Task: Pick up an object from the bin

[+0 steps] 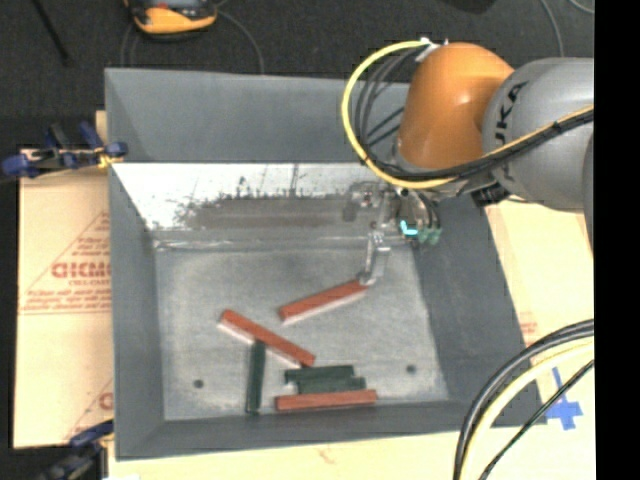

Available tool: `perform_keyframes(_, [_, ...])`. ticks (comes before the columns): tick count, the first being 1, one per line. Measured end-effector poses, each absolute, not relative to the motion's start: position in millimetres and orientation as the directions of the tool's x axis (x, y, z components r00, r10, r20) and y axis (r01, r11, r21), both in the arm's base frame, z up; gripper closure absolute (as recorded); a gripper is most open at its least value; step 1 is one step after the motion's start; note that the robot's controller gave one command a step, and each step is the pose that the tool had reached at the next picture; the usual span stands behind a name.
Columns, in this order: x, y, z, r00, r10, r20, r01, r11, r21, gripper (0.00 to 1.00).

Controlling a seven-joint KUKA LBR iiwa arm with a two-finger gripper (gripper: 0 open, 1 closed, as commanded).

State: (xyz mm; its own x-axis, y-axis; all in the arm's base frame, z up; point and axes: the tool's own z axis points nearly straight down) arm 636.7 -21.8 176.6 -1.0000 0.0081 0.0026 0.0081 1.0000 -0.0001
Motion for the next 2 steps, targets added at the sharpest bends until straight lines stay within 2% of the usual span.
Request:
perform_keyframes(1, [638.5,-21.9,181.1,-1.000,0.008,-0.005,0.008,1.000,-0.001,0.00])
perform_keyframes(2, [624.7,-14.1,105.4,-1.000,-0.010,-0.009,-0.010,1.000,-0.001,0.00])
